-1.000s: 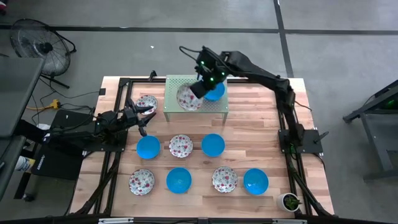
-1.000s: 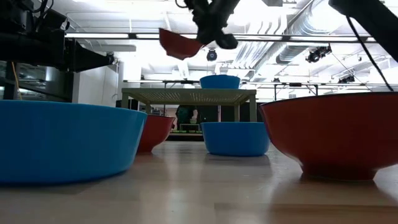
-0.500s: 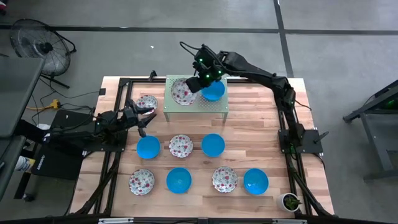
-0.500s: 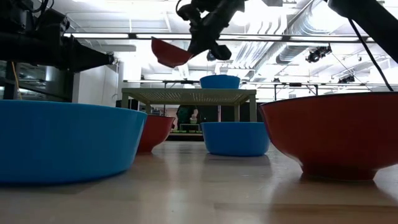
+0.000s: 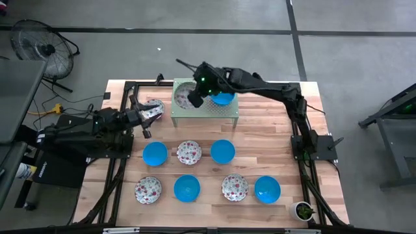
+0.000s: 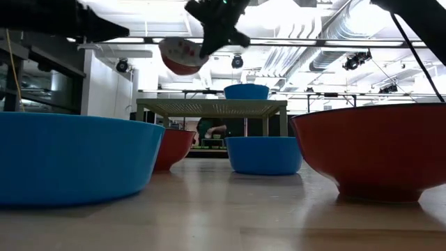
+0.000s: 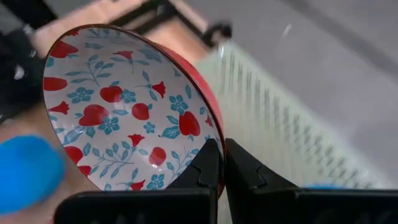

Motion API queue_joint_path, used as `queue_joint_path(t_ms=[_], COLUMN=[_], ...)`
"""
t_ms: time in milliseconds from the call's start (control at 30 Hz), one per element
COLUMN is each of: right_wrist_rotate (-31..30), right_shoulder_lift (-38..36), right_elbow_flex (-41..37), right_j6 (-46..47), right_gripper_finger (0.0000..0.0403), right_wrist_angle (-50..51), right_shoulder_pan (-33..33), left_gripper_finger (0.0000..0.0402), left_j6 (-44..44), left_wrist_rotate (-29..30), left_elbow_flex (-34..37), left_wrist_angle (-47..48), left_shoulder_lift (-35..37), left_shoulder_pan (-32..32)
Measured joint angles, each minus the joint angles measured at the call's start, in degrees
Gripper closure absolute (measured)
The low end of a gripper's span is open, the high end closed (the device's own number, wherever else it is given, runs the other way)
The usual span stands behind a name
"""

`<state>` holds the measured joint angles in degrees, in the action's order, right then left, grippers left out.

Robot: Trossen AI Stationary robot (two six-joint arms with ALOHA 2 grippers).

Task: Pick & Place Mini bowls
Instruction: Put the white and red bowl on the shelf

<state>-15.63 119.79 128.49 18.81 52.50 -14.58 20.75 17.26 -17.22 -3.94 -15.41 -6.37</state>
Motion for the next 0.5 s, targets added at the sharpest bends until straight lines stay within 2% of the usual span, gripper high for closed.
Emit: queue_joint_path(t_ms=[267, 500], right_wrist_rotate=[-22.8, -30.56], right_shoulder_lift=[-0.04, -0.04], right_elbow_flex=[0.02, 0.02], right_j6=[-11.14, -21.03], right_gripper_finger=[0.0403, 0.0403], right_wrist_angle=[-7.8, -16.47], right_shoulder_pan=[5.94, 8.52], left_gripper_finger=[0.0252, 0.0252], left_j6=[-4.07, -4.32], left_wrist_rotate=[13.5, 14.86], left_elbow_flex=[-2.49, -4.82], left_wrist_angle=[-10.16, -15.95], left_shoulder_lift=[-11.07, -16.69], left_shoulder_pan=[0.0, 0.0])
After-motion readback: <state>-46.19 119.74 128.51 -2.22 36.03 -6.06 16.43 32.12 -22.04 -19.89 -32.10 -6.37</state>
